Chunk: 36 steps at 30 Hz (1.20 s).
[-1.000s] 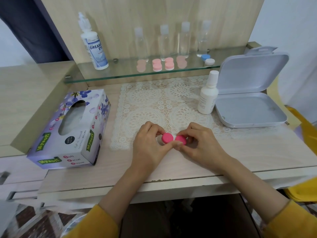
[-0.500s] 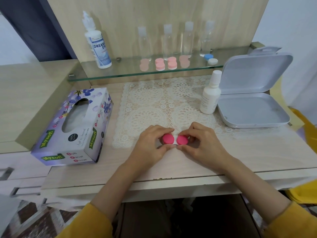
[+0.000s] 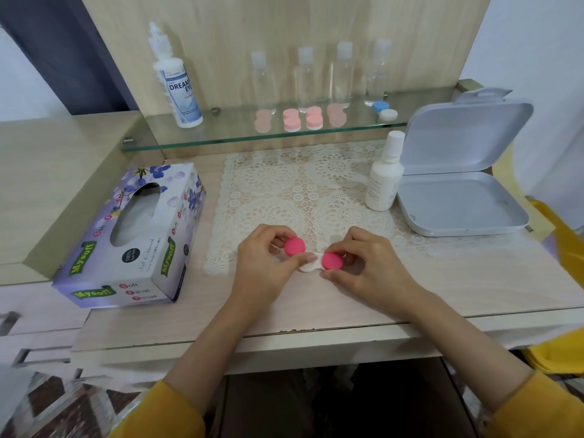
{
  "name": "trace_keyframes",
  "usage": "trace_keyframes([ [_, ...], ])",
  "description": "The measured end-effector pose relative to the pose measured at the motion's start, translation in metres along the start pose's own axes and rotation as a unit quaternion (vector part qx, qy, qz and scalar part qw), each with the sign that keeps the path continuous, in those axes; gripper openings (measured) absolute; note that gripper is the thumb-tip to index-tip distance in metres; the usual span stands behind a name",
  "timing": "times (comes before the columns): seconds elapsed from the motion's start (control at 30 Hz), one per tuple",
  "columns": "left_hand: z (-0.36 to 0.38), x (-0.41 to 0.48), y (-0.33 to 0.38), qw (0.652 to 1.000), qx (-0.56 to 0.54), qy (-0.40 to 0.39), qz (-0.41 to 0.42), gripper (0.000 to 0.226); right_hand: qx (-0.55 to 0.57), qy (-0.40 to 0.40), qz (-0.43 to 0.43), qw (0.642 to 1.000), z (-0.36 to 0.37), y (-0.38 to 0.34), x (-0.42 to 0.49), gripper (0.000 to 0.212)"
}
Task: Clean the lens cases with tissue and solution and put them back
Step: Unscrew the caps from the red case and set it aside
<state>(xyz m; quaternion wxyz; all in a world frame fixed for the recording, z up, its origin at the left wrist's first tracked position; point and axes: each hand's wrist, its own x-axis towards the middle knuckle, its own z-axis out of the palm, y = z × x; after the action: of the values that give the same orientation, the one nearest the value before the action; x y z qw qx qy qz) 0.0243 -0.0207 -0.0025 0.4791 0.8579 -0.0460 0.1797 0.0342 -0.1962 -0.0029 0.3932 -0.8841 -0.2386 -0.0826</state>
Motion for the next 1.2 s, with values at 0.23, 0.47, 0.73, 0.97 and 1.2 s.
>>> trace_keyframes([
  [0.23, -0.021, -0.002, -0.017, 0.995, 0.08, -0.052, -0.005, 0.031, 0.01, -0.005, 0.015, 1.0, -0.002, -0.003, 0.0, 0.024],
  [0.47, -0.018, -0.002, -0.014, 0.986, 0.113, -0.115, 0.046, 0.064, -0.037, -0.027, 0.035, 0.998, -0.004, -0.011, 0.007, 0.029],
  [0.73, -0.005, 0.001, -0.011, 0.984, 0.11, -0.114, 0.081, 0.041, -0.099, -0.058, 0.074, 0.991, -0.004, -0.015, 0.017, 0.03],
  [0.97, -0.004, -0.001, -0.01, 0.986, 0.099, -0.105, 0.086, 0.042, -0.079, -0.057, 0.002, 0.995, -0.008, -0.01, 0.016, 0.019],
  [1.2, -0.004, 0.001, -0.009, 0.987, 0.102, -0.101, 0.068, 0.029, -0.058, -0.11, -0.054, 0.991, -0.016, -0.007, 0.016, 0.029],
])
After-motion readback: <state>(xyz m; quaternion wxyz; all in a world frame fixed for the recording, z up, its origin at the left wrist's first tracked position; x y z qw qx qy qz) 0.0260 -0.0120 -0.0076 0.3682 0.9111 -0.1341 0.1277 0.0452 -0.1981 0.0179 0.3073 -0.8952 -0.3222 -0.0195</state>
